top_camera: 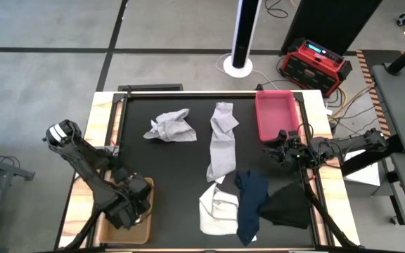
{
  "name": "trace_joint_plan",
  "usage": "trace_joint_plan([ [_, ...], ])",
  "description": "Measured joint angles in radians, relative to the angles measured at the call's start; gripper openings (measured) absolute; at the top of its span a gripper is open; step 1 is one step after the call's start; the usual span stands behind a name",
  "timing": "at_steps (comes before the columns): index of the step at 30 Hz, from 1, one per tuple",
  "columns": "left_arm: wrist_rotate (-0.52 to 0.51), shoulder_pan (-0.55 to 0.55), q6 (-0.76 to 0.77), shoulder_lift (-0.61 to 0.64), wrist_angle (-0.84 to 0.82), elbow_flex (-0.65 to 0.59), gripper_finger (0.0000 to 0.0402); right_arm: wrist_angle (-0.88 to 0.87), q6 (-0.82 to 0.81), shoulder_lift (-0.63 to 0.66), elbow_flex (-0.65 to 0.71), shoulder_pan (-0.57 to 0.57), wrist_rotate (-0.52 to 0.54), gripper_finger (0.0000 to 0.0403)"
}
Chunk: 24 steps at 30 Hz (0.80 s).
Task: Sort towels by color in basket
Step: Put the top black kitchen towel into the orange bin
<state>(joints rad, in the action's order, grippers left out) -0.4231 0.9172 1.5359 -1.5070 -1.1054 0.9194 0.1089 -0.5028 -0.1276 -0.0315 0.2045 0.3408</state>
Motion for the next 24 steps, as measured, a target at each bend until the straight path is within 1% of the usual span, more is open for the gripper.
trace_joint_plan([
  [3, 0.01, -0.003, -0.023, 0.002, 0.03, -0.002, 0.0, 0.0, -0.004, 0.0, 0.0, 0.0, 0.0, 0.0196],
  [5, 0.015, 0.005, -0.046, 0.003, 0.076, -0.001, 0.0, 0.0, -0.004, 0.0, 0.0, 0.0, 0.0, 0.0196],
  [7, 0.04, 0.011, -0.055, 0.003, 0.123, 0.0, 0.0, 0.0, -0.005, 0.0, 0.0, 0.0, 0.0, 0.0196],
  [9, 0.068, 0.012, -0.049, 0.001, 0.15, -0.01, 0.0, 0.0, -0.005, 0.0, 0.0, 0.0, 0.0, 0.0196],
  [15, 0.075, 0.018, 0.002, -0.01, 0.193, -0.074, 0.0, -0.001, -0.002, 0.0, 0.0, 0.0, 0.0, 0.0196],
  [19, 0.075, 0.018, 0.007, -0.009, 0.189, -0.073, 0.0, -0.002, -0.002, 0.0, 0.0, 0.0, 0.0, 0.0196],
  [24, 0.075, 0.018, 0.007, 0.001, 0.125, -0.026, 0.0, -0.001, -0.003, 0.0, 0.0, 0.0, 0.0, 0.0196],
])
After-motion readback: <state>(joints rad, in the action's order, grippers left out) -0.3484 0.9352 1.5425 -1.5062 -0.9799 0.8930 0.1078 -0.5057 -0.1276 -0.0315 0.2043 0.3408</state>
